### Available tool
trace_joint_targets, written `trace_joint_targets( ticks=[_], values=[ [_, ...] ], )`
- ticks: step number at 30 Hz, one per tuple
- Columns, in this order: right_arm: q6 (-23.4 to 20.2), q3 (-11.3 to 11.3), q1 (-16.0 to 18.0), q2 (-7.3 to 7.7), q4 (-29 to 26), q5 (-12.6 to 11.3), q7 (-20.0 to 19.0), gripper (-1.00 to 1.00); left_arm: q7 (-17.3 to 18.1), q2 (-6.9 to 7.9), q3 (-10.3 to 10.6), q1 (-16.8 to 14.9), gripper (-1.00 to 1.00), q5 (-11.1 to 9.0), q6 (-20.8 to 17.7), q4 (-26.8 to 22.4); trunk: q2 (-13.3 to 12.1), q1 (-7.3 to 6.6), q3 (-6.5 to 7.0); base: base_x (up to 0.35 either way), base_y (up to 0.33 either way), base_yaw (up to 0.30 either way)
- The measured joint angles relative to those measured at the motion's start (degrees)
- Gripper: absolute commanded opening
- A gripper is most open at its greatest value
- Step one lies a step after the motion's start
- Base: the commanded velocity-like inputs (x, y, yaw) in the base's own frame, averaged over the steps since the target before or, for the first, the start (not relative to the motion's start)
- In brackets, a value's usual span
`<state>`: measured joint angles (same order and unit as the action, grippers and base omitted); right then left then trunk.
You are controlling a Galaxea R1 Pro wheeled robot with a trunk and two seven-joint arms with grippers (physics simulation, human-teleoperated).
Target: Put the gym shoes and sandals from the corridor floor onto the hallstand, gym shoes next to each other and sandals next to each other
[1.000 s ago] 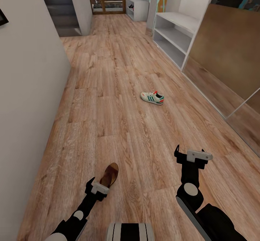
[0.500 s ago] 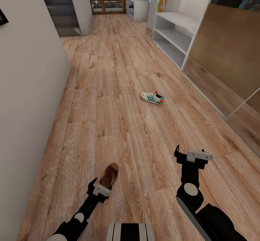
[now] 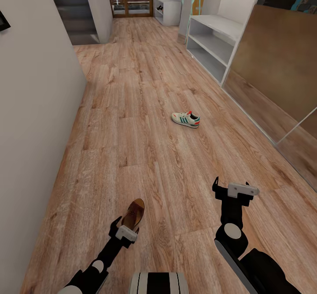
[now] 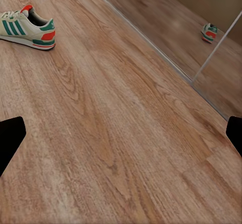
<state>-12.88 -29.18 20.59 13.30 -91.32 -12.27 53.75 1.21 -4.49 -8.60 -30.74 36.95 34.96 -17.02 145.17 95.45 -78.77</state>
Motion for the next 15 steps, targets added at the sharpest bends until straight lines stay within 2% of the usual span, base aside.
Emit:
trace_joint_targets(
  ticks=[15],
  values=[
    [0.0,0.01,0.0,0.0,0.0,0.01,-0.02,1.0,1.78,0.14,0.16,0.0,1.0,-0.1,1.11,0.13,0.0,0.0,0.0,0.0,0.0,0.0]
  ],
)
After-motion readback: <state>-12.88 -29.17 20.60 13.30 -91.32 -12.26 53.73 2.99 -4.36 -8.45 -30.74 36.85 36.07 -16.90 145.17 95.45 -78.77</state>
